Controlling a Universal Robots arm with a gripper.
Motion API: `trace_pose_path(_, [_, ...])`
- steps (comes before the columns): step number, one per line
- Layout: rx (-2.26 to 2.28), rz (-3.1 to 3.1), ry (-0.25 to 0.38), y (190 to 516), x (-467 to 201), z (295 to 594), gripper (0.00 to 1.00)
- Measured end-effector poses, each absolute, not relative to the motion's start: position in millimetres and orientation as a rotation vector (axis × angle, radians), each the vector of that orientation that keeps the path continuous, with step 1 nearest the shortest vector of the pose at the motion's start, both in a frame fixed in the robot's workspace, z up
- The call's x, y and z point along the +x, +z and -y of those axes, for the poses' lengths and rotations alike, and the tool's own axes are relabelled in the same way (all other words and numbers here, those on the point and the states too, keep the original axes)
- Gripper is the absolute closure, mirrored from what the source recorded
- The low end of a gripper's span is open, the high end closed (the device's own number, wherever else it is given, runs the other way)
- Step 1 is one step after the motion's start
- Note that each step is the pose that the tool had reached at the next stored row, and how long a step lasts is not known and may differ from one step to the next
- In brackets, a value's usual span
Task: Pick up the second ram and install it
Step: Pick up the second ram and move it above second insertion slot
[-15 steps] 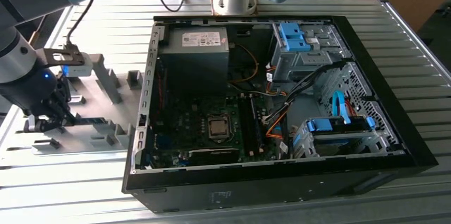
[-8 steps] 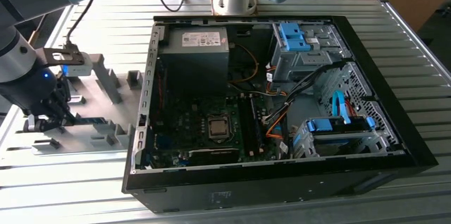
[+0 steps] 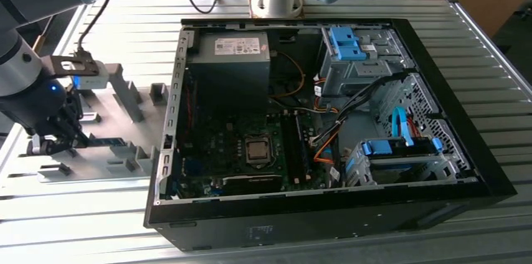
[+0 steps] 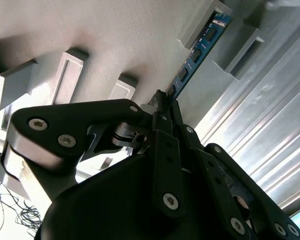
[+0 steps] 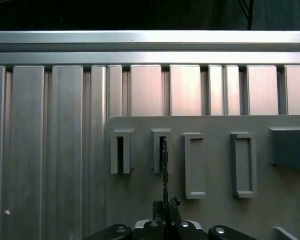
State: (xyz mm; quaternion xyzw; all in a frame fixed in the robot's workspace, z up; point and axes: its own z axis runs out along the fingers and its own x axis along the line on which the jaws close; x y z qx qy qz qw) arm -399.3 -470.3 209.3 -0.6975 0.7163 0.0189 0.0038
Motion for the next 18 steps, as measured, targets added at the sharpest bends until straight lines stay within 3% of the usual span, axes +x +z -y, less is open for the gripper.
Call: trace_pose_path(18, [-2.185,-2.244,0.062,213.0,-399.3,470.4,0.86])
